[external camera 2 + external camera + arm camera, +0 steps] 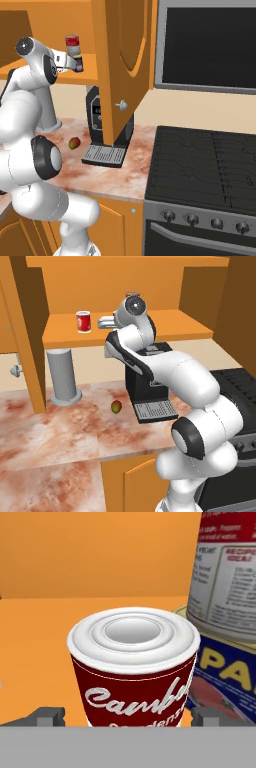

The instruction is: Stack two cans on top of the other two cans in the cabinet.

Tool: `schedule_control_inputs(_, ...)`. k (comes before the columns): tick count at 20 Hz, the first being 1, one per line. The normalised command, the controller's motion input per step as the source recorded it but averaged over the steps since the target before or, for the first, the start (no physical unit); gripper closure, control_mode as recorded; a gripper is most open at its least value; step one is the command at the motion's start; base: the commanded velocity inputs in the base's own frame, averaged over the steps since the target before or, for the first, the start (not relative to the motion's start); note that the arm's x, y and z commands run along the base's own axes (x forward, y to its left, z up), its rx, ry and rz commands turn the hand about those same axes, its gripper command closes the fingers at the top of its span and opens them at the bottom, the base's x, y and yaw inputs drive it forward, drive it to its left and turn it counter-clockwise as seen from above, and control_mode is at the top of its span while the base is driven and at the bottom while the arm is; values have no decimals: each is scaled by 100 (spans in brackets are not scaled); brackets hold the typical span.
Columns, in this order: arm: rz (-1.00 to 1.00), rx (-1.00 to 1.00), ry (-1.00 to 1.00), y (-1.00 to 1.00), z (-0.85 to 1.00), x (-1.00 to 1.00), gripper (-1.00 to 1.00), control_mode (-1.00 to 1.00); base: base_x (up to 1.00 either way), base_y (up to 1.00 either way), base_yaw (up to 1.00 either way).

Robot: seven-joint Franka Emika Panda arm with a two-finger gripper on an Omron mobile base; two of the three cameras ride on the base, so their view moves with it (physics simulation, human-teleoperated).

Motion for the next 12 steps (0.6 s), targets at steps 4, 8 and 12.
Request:
schedule_control_inputs(4, 0, 0, 0, 0, 0, 2, 100, -100, 0, 0, 0)
schedule_control_inputs(8, 0, 0, 0, 0, 0, 2, 100, -100, 0, 0, 0)
schedule_control_inputs(12, 0, 0, 0, 0, -3, 2, 100, -100, 0, 0, 0)
